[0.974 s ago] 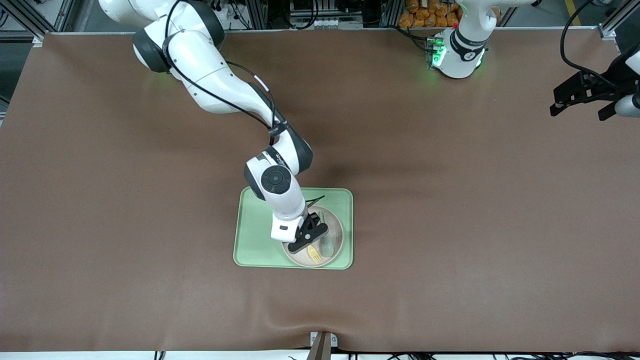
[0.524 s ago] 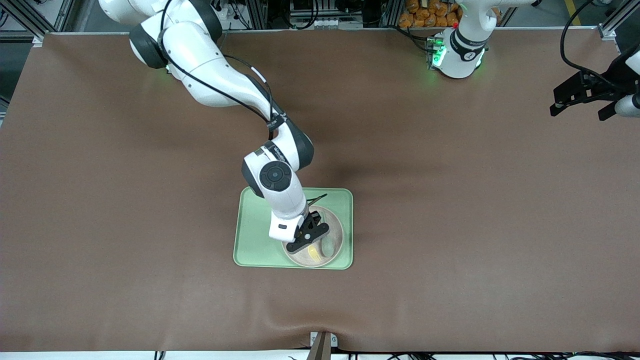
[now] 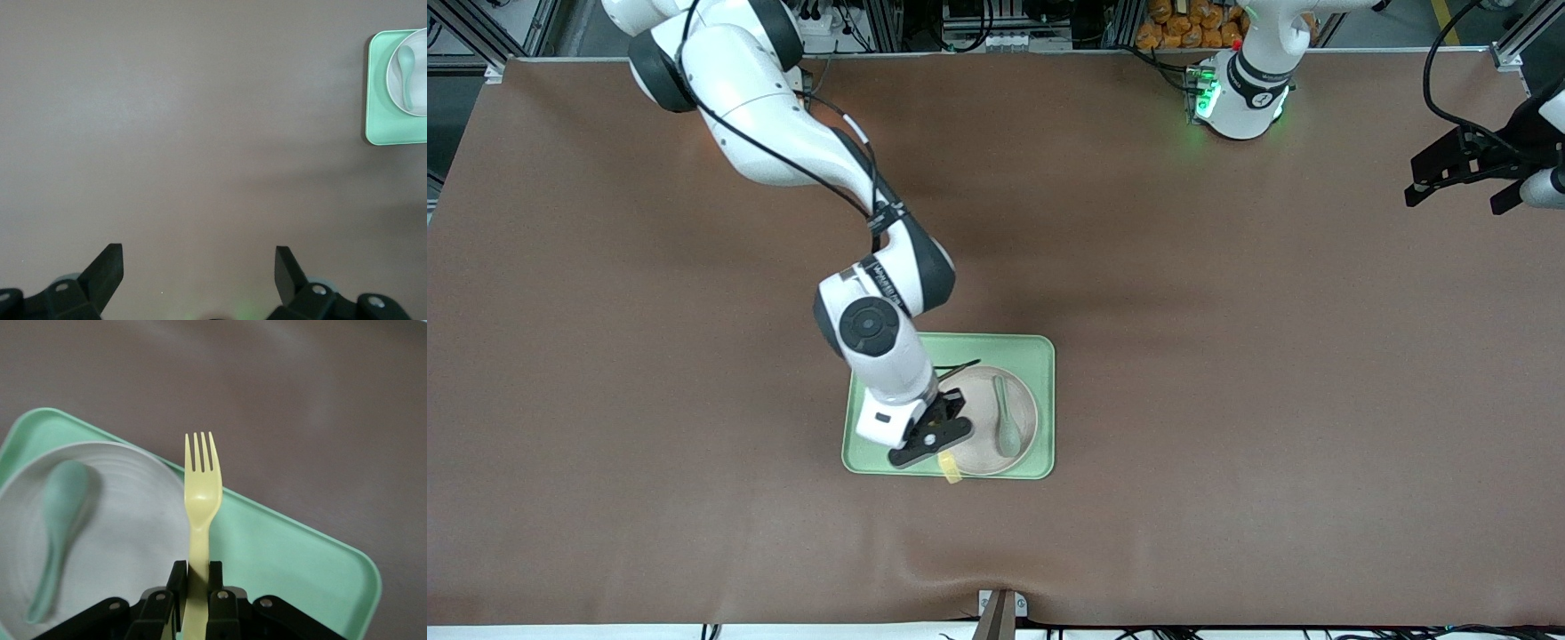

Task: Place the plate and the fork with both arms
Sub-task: 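Lift the fork off the plate and lower it beside the plate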

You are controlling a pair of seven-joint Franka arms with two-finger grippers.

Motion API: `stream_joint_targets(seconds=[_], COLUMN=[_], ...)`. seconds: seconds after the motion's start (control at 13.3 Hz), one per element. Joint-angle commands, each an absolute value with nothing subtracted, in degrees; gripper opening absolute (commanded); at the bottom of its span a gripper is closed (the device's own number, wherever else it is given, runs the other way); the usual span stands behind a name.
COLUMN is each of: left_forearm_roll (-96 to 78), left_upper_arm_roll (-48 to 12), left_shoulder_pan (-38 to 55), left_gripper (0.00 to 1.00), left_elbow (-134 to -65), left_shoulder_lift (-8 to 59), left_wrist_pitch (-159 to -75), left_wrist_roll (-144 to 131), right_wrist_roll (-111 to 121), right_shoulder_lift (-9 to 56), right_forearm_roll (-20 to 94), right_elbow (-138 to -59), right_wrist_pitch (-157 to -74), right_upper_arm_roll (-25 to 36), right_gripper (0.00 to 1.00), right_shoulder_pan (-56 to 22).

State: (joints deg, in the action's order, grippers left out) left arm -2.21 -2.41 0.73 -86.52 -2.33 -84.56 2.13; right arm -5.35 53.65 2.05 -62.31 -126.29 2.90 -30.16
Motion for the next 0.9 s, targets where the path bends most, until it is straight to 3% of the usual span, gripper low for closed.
stream_joint_targets(seconds=[0.0, 0.52, 0.82], left_forearm_roll=[-2.72, -2.72, -2.72], left_upper_arm_roll=[-2.37, -2.37, -2.37], left_shoulder_pan=[0.79, 0.79, 0.79], left_gripper=[1.0, 1.0, 1.0], left_elbow=[-86.84, -86.84, -86.84], left_shoulder_lift=[-2.72, -2.64, -2.64], left_wrist_pitch=[-84.73, -84.81, -84.81], left_wrist_roll=[2.64, 2.64, 2.64], right_wrist_roll=[-6.5, -15.81, -20.74], right_shoulder_lift=[49.05, 43.07, 43.77], right_forearm_roll=[4.3, 5.62, 5.62], right_elbow=[-69.77, -83.92, -85.87], right_wrist_pitch=[-125.86, -130.94, -135.79], right_upper_arm_roll=[2.28, 2.46, 2.46], right_gripper=[0.0, 0.0, 0.02], right_shoulder_pan=[-28.13, -27.51, -27.95])
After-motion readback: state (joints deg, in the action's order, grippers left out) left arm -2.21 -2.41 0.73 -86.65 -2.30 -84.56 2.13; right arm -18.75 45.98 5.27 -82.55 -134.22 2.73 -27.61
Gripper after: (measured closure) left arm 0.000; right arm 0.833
